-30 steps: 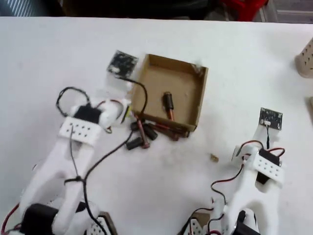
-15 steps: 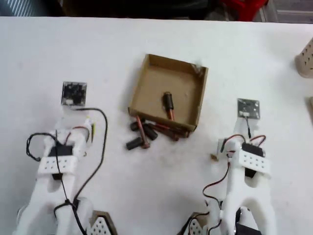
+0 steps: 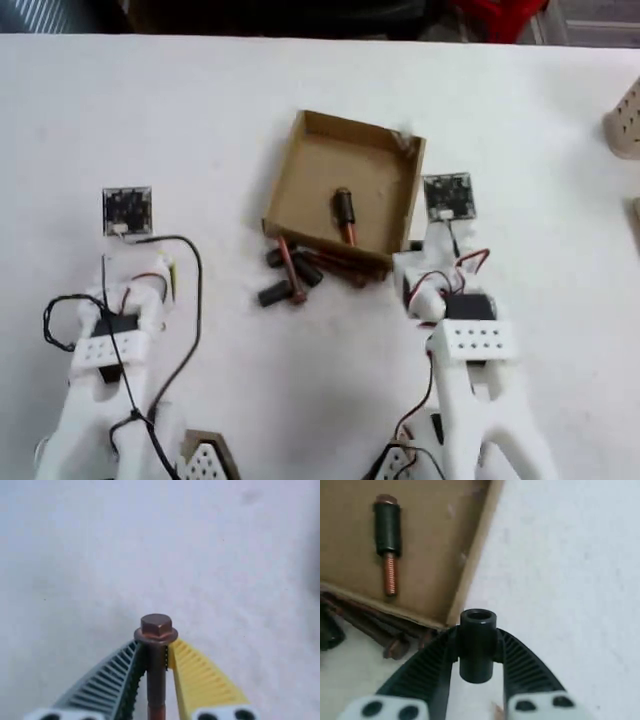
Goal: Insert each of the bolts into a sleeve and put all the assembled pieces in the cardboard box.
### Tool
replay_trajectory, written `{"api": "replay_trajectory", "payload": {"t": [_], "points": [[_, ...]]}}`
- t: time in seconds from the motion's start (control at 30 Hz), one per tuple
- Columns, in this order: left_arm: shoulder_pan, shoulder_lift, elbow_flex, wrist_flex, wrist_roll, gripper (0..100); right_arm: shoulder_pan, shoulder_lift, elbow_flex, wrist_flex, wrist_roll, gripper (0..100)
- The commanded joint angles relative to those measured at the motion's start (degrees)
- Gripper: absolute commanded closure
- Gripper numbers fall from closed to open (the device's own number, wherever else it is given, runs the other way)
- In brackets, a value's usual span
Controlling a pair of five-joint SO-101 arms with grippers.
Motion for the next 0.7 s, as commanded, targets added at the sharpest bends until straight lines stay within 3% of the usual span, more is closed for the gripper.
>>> {"api": "replay_trajectory", "payload": {"t": [0.0,0.23,0.67], "points": [[-0.6,-2.2,-0.5,-2.0,0.3,93,-5.8,-4.9,-3.0,-1.9,-0.5,98.1],[-0.6,-2.0,-0.5,-2.3,0.2,93,-14.5,-3.2,-2.5,-14.5,-0.5,98.1],[-0.6,-2.0,-0.5,-2.3,0.2,93,-21.8,12.2,-2.5,-52.1,-0.6,98.1]]}}
